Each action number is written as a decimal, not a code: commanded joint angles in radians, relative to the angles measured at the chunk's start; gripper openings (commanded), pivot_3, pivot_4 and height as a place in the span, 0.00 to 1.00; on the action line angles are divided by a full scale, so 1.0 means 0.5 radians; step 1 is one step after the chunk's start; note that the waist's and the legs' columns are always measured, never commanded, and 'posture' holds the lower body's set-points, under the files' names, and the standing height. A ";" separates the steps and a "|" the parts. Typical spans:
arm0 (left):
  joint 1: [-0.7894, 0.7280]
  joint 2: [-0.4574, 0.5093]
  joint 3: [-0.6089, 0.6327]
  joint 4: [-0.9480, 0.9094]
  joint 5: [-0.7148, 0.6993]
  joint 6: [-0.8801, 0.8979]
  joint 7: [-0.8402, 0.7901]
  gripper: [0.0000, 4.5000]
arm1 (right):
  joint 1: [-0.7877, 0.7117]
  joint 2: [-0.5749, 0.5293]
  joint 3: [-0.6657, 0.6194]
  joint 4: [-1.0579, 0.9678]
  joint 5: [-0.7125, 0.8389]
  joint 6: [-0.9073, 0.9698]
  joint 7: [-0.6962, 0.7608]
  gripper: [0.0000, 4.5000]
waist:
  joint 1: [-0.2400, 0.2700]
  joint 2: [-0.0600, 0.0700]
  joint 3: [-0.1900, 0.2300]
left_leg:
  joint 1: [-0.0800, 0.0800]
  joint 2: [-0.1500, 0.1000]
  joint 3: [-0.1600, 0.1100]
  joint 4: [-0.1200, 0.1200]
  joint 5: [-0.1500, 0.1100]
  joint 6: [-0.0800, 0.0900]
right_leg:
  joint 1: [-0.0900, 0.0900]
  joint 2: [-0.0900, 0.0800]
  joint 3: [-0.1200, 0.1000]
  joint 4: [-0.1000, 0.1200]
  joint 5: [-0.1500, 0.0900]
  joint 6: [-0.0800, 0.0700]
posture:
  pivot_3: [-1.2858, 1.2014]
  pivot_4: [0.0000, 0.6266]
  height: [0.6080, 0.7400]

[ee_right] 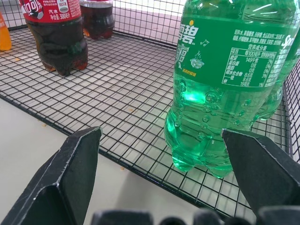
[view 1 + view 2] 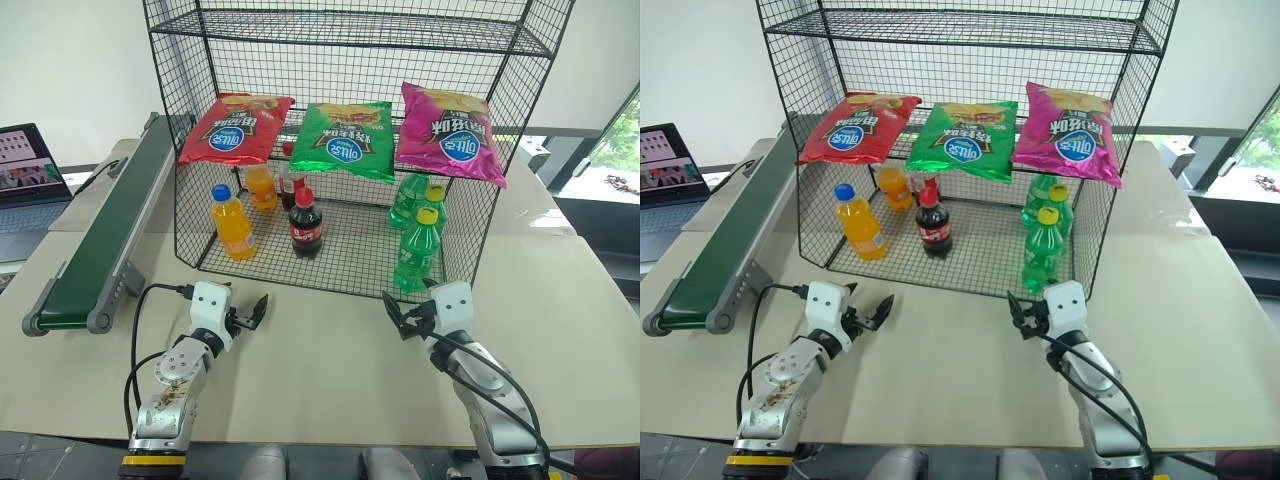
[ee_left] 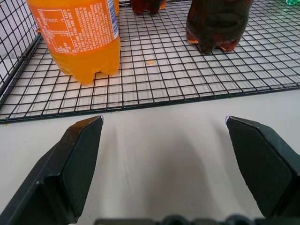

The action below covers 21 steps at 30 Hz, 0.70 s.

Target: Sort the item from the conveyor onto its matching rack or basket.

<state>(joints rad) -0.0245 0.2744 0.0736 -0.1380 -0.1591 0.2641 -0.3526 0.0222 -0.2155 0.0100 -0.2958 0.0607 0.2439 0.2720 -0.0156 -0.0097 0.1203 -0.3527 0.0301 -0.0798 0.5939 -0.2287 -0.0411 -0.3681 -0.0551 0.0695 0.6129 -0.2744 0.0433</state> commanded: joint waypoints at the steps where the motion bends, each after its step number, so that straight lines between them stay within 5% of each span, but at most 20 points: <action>1: -0.025 0.035 0.010 -0.050 0.008 -0.018 -0.009 0.99 | -0.003 0.001 -0.013 -0.092 0.005 -0.062 -0.016 1.00 | 0.000 0.000 0.000 | 0.000 0.000 0.000 0.000 0.000 0.000 | 0.000 0.000 0.000 0.000 0.000 0.000 | 0.52 0.24 0.98; 21: 0.046 0.039 0.031 -0.148 0.013 -0.001 0.062 0.99 | -0.028 -0.006 0.006 -0.128 0.072 -0.034 0.073 1.00 | 0.000 0.000 0.000 | 0.000 0.000 0.000 0.000 0.000 0.000 | 0.000 0.000 0.000 0.000 0.000 0.000 | 0.52 0.24 0.98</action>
<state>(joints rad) -0.0001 0.2821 0.0715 -0.1660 -0.1460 0.2657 -0.3230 0.0231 -0.2219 0.0113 -0.3154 0.0842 0.2440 0.3099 -0.0154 -0.0096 0.1203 -0.3527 0.0301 -0.0798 0.5939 -0.2287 -0.0411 -0.3681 -0.0551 0.0695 0.6129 -0.2744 0.0433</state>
